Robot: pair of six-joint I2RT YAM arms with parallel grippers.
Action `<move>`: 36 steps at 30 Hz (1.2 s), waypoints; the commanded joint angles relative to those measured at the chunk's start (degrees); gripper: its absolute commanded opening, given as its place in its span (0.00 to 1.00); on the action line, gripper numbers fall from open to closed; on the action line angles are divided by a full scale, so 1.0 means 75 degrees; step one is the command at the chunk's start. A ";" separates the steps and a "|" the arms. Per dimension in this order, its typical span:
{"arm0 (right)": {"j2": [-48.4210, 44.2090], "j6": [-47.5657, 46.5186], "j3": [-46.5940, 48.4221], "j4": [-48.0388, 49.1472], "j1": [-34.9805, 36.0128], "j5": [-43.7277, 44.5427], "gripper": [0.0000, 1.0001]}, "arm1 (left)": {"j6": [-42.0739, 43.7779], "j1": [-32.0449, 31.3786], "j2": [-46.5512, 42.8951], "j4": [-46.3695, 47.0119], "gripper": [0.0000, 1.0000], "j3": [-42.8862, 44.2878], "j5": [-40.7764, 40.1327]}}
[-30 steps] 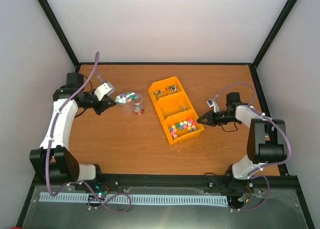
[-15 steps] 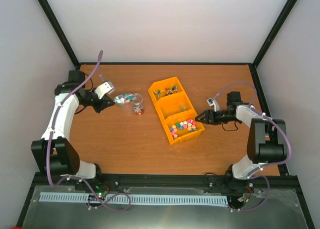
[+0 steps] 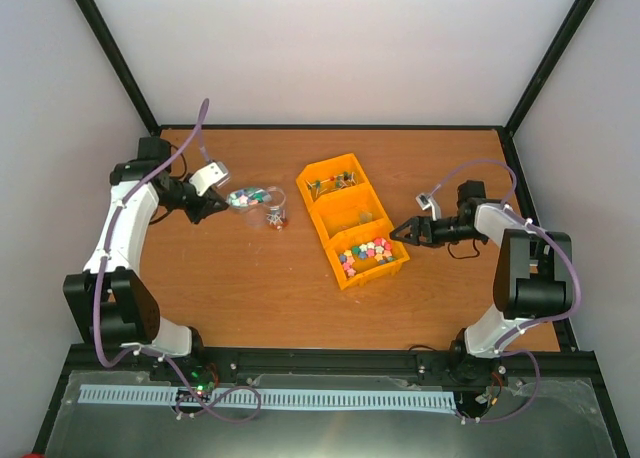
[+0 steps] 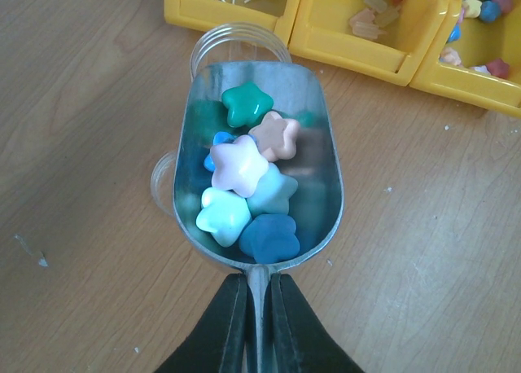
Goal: Pack the candies
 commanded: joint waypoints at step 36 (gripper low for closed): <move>0.0265 -0.0350 0.0194 -0.0276 -0.0326 -0.0406 1.00 | 0.0170 -0.0749 0.0605 -0.0543 0.01 0.1203 -0.1107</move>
